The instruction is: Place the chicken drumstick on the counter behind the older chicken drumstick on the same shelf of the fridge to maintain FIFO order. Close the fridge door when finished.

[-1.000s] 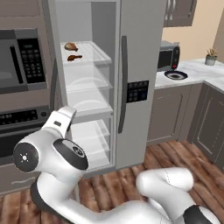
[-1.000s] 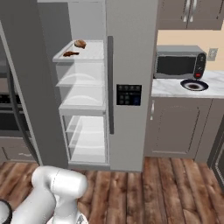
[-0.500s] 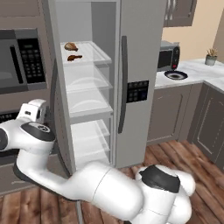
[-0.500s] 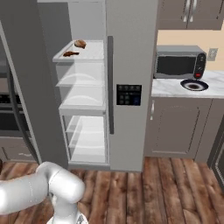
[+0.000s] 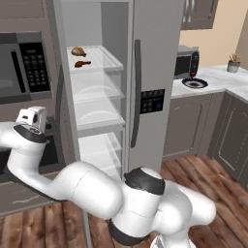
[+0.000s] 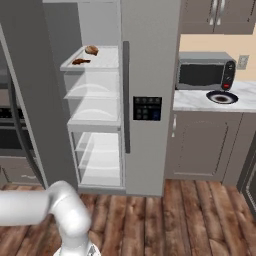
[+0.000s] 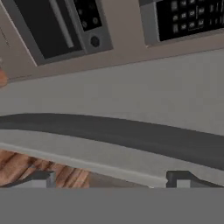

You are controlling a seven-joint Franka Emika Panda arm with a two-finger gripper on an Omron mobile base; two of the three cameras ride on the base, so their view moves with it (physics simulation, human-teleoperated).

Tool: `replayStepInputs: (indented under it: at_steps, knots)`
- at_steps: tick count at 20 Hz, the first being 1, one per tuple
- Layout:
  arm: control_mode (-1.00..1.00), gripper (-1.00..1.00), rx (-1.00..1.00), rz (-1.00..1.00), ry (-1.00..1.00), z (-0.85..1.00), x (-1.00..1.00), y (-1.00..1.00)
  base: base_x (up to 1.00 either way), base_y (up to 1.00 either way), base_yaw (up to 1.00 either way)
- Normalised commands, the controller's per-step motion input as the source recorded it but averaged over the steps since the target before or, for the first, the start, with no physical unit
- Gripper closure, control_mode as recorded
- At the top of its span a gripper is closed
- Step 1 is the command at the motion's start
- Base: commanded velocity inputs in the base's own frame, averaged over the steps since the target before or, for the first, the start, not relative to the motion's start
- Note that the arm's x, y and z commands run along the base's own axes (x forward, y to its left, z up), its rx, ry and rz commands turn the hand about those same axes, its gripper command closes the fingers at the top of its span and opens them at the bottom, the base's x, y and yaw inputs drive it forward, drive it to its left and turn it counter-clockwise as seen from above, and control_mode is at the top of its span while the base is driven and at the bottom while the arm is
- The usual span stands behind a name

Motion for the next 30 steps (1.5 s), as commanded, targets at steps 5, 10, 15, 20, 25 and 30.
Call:
replayStepInputs:
  at_steps: [5,10,15,20,25,30]
  knots:
    - [-1.00,-1.00,-0.01,-0.07,0.05,-0.33,1.00,0.05,0.00,0.00,0.00]
    - [-1.00,-1.00,0.00,-0.03,0.00,-0.31,0.99,0.00,0.00,0.00,0.00]
    - [-1.00,-1.00,0.00,0.00,0.00,-0.28,0.72,-0.11,0.00,0.00,0.00]
    - [-1.00,-1.00,0.00,-0.01,0.00,-0.10,0.28,-0.50,0.00,0.00,0.00]
    - [-1.00,-1.00,0.00,-0.01,0.00,-0.03,0.01,-0.74,0.00,0.00,0.00]
    - [-1.00,-1.00,0.04,-0.04,0.00,-0.25,-0.13,-0.91,0.00,0.00,0.00]
